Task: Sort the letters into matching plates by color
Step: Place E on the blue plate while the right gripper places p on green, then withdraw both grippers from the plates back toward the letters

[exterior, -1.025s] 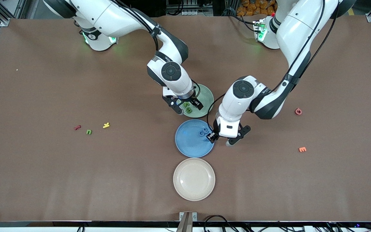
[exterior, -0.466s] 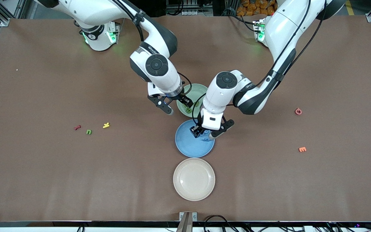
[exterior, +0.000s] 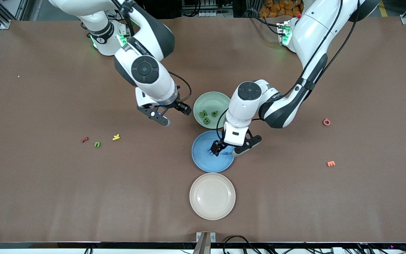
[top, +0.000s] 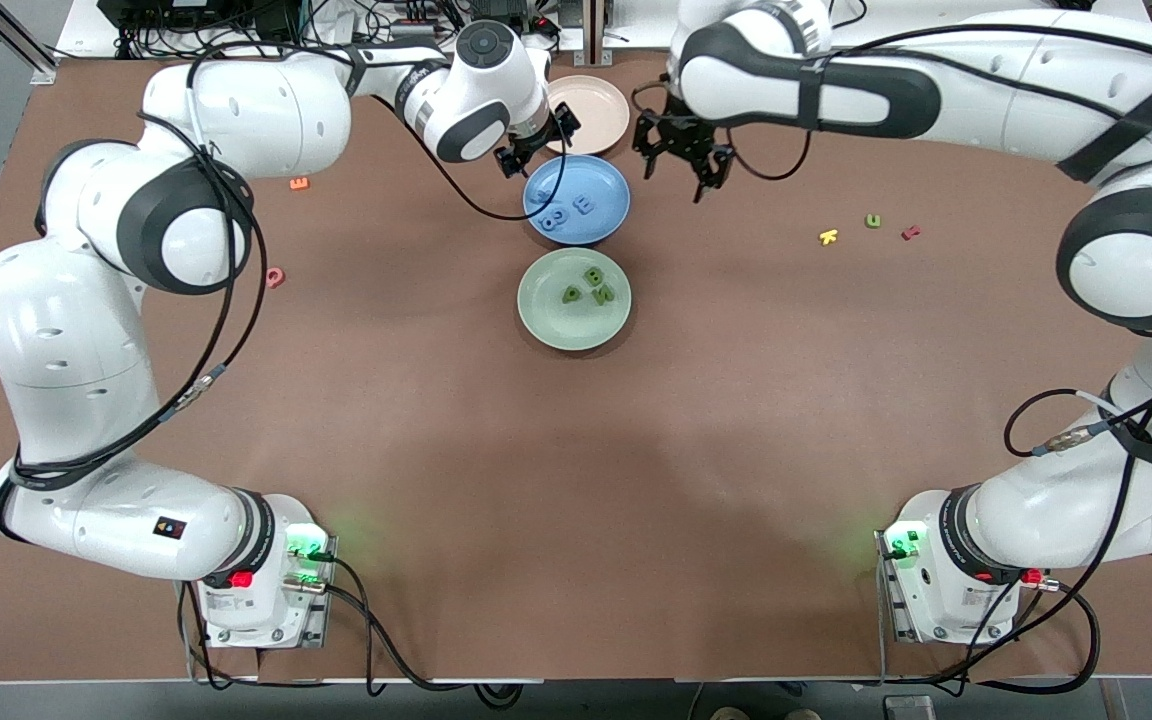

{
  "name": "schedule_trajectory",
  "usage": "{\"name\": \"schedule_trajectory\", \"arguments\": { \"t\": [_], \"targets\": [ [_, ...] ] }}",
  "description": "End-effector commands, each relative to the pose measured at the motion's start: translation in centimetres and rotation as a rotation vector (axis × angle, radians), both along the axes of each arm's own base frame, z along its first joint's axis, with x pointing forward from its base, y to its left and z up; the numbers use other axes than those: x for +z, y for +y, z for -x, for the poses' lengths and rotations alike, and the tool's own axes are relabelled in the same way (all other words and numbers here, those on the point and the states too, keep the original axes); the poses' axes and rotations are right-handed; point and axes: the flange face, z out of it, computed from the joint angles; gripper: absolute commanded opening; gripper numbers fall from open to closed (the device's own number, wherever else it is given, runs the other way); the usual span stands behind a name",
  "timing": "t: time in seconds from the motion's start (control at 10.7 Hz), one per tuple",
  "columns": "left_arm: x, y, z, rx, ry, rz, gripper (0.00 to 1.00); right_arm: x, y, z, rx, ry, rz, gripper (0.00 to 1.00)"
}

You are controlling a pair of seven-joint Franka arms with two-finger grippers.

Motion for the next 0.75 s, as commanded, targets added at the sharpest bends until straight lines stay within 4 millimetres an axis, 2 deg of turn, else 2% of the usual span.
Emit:
{"name": "schedule_trajectory", "arguments": {
  "t": [0.0,0.19,0.37,0.56,0.65],
  "targets": [
    [1.1,2.4,-1.1,-0.123,0.008,-0.124,1.0,2.3,-4.7,0.5,0.106,-0.011,0.047,0.89],
    [0.9,4.0,-1.6,-0.211,0.048,-0.191,1.0,2.3,-9.6,0.7,0.194,-0.009,0.079,0.89],
    [1.8,5.9,-2.1,-0.31,0.087,-0.235,1.0,2.2,-13.8,0.0,0.267,0.035,0.098,0.89],
    [3.6,9.7,-3.4,-0.438,0.148,-0.271,1.0,1.7,-17.3,-1.2,0.29,0.066,0.102,0.89],
    [5.0,11.7,-4.0,-0.488,0.166,-0.266,1.0,1.1,-20.1,-1.7,0.332,0.083,0.099,0.89]
  ]
}}
